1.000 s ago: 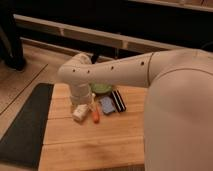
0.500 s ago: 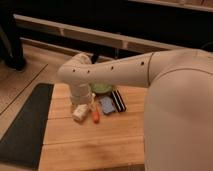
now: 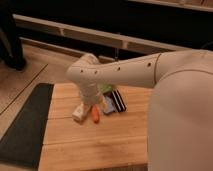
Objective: Place the eraser on the white sponge
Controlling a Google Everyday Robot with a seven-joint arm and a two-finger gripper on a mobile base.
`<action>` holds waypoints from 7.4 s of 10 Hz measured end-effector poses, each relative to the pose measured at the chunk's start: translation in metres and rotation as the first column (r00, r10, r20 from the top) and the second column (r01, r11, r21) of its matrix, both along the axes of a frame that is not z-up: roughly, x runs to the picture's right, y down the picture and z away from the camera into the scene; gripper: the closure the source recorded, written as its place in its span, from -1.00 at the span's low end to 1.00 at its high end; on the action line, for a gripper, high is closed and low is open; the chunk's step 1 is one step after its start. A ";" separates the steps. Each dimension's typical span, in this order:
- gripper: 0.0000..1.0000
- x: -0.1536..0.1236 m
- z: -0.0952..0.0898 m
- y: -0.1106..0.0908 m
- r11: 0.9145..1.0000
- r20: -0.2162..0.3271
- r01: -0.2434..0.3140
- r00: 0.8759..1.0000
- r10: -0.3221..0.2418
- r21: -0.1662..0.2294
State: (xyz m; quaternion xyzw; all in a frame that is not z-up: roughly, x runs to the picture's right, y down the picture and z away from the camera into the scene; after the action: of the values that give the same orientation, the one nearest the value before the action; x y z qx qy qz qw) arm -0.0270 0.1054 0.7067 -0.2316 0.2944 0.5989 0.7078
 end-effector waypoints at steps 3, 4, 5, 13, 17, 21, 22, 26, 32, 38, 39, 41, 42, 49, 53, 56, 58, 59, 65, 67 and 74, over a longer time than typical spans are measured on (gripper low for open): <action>-0.30 0.075 -0.022 -0.033 0.992 0.050 0.128 0.990 -0.129 0.016; -0.30 0.095 -0.035 -0.055 0.987 0.092 0.140 0.985 -0.146 0.074; -0.30 0.110 -0.051 -0.076 0.979 0.141 0.135 0.977 -0.157 0.154; -0.30 0.132 -0.064 -0.086 0.956 0.204 0.169 0.954 -0.220 0.240; -0.30 0.198 -0.012 -0.079 0.952 0.250 0.197 0.934 -0.255 0.232; -0.30 0.243 0.047 -0.068 0.975 0.337 0.061 0.932 -0.133 0.215; -0.30 0.247 0.051 -0.066 0.976 0.342 0.046 0.932 -0.118 0.213; -0.30 0.246 0.052 -0.066 0.976 0.344 0.049 0.931 -0.121 0.213; -0.30 0.265 0.119 -0.063 0.976 0.373 0.084 0.915 -0.157 0.203; -0.30 0.202 0.188 -0.070 0.973 0.536 0.159 0.814 -0.225 0.167; -0.30 0.184 0.197 -0.070 0.970 0.570 0.178 0.786 -0.240 0.164; -0.30 0.160 0.210 -0.067 0.968 0.617 0.193 0.746 -0.251 0.161; -0.30 0.153 0.214 -0.065 0.969 0.631 0.191 0.736 -0.246 0.155; -0.30 0.153 0.213 -0.061 0.969 0.634 0.194 0.734 -0.245 0.151; -0.30 0.122 0.221 -0.051 0.966 0.672 0.224 0.696 -0.253 0.132; -0.30 0.107 0.229 -0.038 0.959 0.696 0.267 0.672 -0.252 0.089; -0.30 0.102 0.237 -0.025 0.951 0.704 0.305 0.665 -0.249 0.048; -0.30 0.102 0.240 -0.022 0.948 0.704 0.316 0.666 -0.248 0.036; -0.30 0.120 0.250 -0.037 0.944 0.650 0.330 0.713 -0.262 0.018; -0.30 0.128 0.250 -0.038 0.948 0.634 0.318 0.731 -0.253 0.012; -0.23 0.132 0.253 -0.036 0.952 0.619 0.305 0.747 -0.242 0.003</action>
State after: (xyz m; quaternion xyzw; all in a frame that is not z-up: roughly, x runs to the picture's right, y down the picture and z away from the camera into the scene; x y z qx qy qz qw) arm 0.1050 0.0697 0.9599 -0.4019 0.1087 0.3658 0.8324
